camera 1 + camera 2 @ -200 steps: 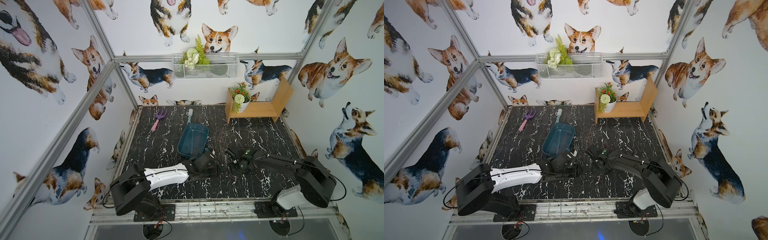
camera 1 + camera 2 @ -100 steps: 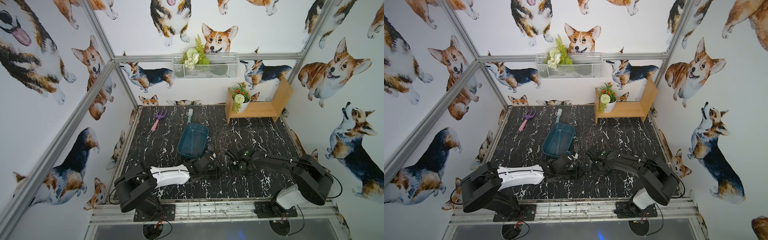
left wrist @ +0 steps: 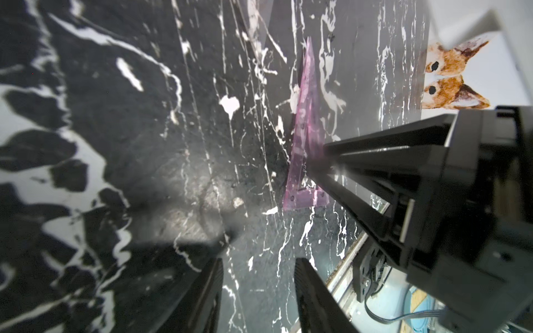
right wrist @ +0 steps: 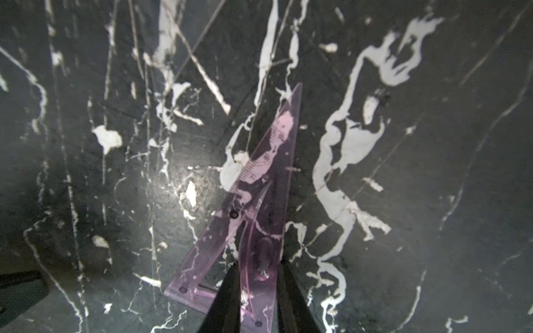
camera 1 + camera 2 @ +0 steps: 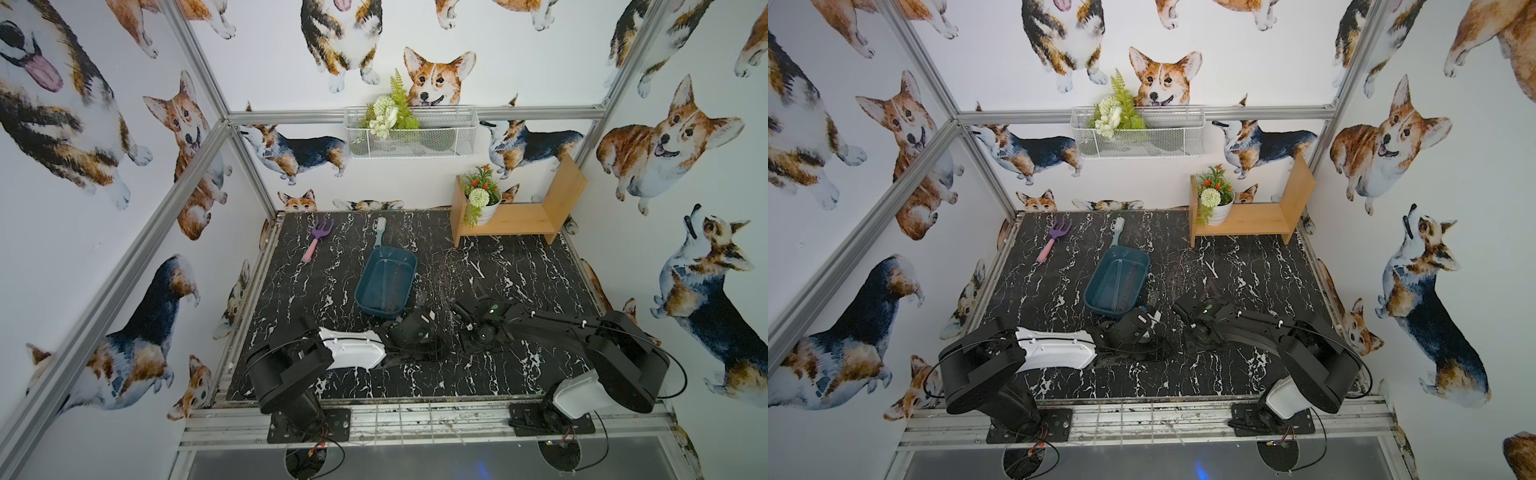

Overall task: Put the scattered rulers into the storage box
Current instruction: Pick up the ruler from the center of the board.

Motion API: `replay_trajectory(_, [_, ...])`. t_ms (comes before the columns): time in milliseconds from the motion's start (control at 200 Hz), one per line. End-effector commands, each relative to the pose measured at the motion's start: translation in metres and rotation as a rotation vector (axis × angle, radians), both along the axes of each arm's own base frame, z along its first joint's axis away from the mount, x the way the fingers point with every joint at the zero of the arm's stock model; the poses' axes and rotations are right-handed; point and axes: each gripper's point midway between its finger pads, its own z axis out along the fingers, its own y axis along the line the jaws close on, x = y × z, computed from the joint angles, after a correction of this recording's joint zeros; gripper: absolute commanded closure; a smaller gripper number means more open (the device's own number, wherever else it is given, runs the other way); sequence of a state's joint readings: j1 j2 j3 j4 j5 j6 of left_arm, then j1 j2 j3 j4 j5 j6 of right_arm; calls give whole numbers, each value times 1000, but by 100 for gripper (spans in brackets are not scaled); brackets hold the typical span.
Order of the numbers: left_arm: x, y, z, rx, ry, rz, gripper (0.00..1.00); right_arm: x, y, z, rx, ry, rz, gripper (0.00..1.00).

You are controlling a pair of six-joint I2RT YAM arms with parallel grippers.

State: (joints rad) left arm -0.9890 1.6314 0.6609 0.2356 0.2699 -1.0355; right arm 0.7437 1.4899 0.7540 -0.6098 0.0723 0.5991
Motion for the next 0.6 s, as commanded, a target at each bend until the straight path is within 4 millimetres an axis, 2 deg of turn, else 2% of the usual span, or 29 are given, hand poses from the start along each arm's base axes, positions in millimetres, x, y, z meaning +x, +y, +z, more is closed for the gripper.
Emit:
replay_trajectory(0, [2, -12, 7, -55, 4, -5, 53, -6, 6, -6, 43, 30, 3, 78])
replay_trajectory(55, [3, -15, 11, -72, 3, -7, 53, -7, 7, -6, 53, 32, 4, 79])
replay_trajectory(70, [2, -15, 4, -59, 14, -9, 53, -7, 8, -6, 58, 33, 2, 79])
replay_trajectory(110, [2, -16, 1, -59, 23, -8, 53, -8, 8, -7, 65, 36, 0, 79])
replay_trajectory(591, [3, -33, -7, -105, 68, -24, 54, -10, 6, -7, 131, 44, -29, 79])
